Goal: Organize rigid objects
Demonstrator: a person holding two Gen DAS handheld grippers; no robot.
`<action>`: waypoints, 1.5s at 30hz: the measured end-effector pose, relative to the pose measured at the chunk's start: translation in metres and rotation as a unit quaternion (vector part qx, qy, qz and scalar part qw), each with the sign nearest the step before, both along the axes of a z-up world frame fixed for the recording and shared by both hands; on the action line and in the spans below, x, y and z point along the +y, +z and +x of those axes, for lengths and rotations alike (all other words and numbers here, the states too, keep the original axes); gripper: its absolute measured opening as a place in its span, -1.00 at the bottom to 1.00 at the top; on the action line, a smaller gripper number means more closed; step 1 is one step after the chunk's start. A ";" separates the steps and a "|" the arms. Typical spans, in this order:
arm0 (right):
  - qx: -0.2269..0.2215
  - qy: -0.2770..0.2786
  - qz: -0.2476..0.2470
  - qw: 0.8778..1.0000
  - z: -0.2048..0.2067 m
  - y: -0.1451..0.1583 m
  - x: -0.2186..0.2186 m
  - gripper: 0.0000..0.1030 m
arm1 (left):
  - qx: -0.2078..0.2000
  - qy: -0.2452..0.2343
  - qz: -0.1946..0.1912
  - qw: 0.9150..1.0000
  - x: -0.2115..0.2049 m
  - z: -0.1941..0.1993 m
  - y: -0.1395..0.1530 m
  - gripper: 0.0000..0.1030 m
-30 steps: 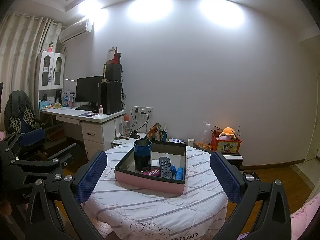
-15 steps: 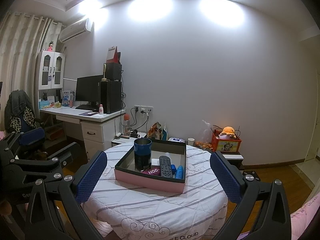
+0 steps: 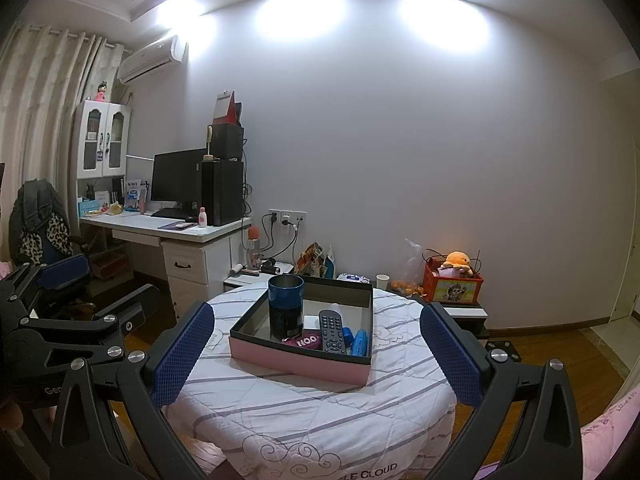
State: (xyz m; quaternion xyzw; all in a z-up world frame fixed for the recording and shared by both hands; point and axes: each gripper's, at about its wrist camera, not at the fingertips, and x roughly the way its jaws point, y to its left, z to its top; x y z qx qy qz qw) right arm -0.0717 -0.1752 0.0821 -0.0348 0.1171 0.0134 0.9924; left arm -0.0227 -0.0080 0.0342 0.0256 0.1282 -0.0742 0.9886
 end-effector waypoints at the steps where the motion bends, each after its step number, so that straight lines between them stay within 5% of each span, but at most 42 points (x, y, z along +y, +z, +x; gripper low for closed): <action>1: 0.000 0.000 0.000 1.000 0.000 0.000 0.000 1.00 | 0.000 0.000 0.000 1.000 0.000 -0.001 0.000 1.00; 45: 0.003 0.000 0.000 1.000 0.002 -0.003 0.001 1.00 | -0.003 0.004 0.002 1.000 0.004 -0.004 0.002 1.00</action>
